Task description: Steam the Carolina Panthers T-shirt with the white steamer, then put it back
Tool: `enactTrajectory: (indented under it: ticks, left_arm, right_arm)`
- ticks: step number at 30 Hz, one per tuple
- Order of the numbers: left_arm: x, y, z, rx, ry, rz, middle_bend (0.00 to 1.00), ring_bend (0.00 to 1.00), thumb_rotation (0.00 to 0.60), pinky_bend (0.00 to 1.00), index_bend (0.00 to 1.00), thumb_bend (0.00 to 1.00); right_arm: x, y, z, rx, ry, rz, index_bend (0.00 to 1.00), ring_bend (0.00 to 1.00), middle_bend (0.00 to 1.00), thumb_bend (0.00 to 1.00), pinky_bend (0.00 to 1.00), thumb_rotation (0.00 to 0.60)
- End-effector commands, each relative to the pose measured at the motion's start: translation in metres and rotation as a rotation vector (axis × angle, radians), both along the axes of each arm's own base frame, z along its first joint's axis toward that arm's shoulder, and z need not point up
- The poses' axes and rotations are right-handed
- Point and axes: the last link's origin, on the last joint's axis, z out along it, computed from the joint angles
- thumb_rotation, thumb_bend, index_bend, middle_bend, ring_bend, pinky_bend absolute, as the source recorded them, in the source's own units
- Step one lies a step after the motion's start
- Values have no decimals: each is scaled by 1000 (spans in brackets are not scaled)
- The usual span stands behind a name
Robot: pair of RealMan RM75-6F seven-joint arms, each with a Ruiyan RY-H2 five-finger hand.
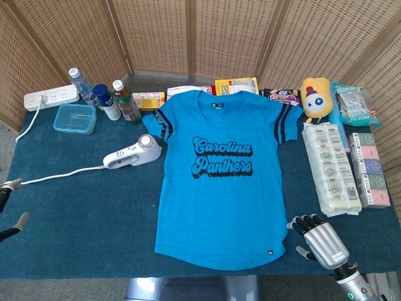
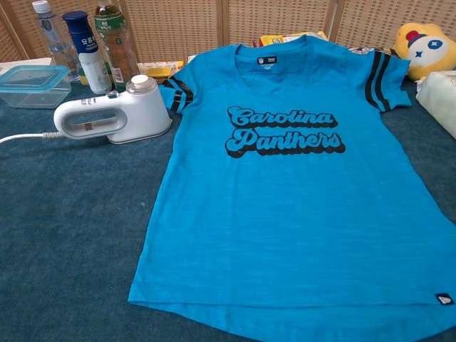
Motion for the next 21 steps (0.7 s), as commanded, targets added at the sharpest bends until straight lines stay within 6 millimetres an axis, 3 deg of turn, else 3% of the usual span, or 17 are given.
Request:
enactTrajectory:
  ticks: [1, 21]
  left_arm:
    - [0, -3, 2, 3, -1, 3, 284, 215, 460, 254, 126, 337]
    - [5, -13, 5, 10, 6, 15, 284, 215, 458, 253, 126, 337]
  right_arm:
    - [2, -4, -11, 16, 9, 40, 341, 348, 393, 128, 328, 600]
    - [-18, -13, -23, 26, 56, 85, 337, 327, 393, 127, 284, 600]
